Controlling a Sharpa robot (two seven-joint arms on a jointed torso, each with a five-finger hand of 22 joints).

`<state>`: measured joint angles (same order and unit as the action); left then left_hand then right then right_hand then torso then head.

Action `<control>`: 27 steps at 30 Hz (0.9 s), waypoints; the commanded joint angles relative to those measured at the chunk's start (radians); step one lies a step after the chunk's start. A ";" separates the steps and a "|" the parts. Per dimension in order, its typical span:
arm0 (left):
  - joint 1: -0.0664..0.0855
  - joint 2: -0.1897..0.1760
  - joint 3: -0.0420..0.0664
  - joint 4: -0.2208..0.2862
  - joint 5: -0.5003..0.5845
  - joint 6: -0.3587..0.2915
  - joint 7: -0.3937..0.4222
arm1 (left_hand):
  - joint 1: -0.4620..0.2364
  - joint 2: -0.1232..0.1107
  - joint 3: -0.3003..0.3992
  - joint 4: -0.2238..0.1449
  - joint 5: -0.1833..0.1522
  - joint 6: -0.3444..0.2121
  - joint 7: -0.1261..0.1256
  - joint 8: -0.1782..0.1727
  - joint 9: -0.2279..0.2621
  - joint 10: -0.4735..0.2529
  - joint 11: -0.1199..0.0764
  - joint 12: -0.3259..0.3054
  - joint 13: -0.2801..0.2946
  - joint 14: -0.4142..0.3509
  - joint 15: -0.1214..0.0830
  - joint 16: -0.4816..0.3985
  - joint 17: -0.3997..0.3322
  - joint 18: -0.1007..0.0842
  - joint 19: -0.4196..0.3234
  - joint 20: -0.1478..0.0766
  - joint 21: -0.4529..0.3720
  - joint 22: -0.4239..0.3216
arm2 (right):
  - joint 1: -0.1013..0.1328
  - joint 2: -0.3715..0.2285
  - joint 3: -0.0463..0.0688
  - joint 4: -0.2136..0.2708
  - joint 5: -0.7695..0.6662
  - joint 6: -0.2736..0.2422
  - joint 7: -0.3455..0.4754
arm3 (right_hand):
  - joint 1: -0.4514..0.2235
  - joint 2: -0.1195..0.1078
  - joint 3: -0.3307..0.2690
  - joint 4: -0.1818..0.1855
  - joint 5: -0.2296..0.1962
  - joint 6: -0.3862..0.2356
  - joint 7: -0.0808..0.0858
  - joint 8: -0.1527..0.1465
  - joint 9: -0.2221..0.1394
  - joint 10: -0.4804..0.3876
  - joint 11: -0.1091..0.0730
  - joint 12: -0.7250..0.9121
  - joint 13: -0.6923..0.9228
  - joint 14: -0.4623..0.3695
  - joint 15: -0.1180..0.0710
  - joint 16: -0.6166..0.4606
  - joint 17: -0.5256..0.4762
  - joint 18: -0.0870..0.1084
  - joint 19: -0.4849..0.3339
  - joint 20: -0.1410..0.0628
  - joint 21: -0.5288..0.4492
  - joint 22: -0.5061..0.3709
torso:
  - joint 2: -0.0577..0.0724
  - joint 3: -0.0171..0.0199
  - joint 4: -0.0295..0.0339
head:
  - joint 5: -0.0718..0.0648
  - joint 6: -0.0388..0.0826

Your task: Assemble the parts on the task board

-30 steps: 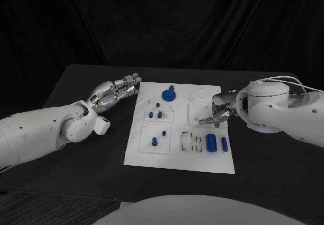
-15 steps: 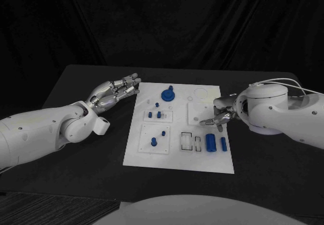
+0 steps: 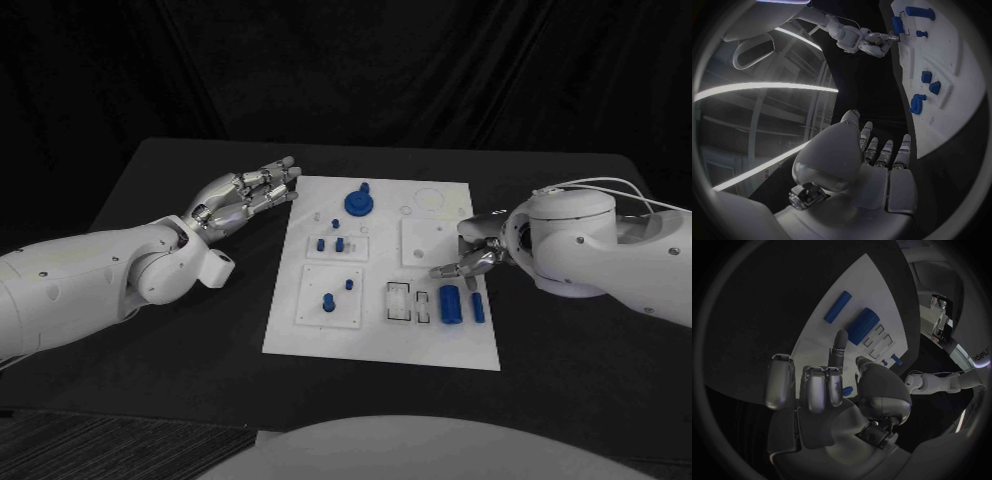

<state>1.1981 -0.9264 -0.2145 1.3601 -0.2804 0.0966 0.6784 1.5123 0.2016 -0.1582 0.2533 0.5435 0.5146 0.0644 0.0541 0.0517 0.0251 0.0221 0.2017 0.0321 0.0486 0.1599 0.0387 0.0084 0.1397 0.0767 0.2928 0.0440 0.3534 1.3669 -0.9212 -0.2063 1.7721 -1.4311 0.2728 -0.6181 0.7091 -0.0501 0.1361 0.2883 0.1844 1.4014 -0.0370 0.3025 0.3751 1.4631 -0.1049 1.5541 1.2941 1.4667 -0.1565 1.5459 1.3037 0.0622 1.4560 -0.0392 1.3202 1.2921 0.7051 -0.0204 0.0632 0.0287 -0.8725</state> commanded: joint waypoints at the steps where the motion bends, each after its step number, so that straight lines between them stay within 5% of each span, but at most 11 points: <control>1: -0.002 0.002 0.001 0.001 0.005 0.013 0.123 | 0.017 -0.004 0.001 -0.020 0.015 0.002 0.000 -0.002 0.000 -0.002 0.012 0.030 0.001 0.000 0.014 0.013 0.009 0.022 0.011 0.000 -0.002 -0.011 | -0.005 -0.004 0.000 0.007 0.012 -0.011 -0.017 | 0.027 0.009 -0.052 0.001 0.015 -0.025 0.005 -0.025 0.006 0.108 0.012 0.017 0.277 0.097 0.010 0.009 0.238 0.000 0.001 0.007 -0.028 0.195 | 0.000 0.0005 0.0002 | 0.000 0.000; 27: -0.002 0.000 0.001 0.001 0.005 0.020 0.113 | 0.021 -0.004 0.005 -0.026 0.018 0.018 0.005 0.000 0.001 0.001 0.018 0.036 0.001 0.000 0.015 0.014 0.009 0.021 0.012 0.000 -0.002 -0.011 | -0.033 -0.017 0.000 0.033 0.035 0.000 -0.017 | 0.063 -0.015 -0.107 0.002 0.027 -0.093 0.035 -0.103 -0.016 0.108 0.032 0.017 0.277 0.094 0.031 0.000 0.224 0.011 -0.015 0.027 -0.087 0.178 | 0.000 0.0001 0.0001 | 0.004 0.000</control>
<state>1.1974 -0.9273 -0.2146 1.3599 -0.2804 0.1022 0.6784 1.5239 0.1953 -0.1582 0.2531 0.5437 0.5222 0.0713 0.0542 0.0517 0.0305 0.0275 0.2245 0.0321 0.0554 0.1668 0.0387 0.0084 0.1396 0.0767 0.2928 0.0441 0.3528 1.3387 -0.9357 -0.2063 1.8013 -1.3998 0.2671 -0.6186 0.7654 -0.0571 0.0536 0.2910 0.2087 1.3196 0.0023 0.2119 0.3677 1.4631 -0.0766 1.5542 1.2940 1.4624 -0.1294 1.5457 1.3037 0.0624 1.4330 -0.0160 1.2533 1.2921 0.7051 -0.0200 0.0638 0.0319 -0.8725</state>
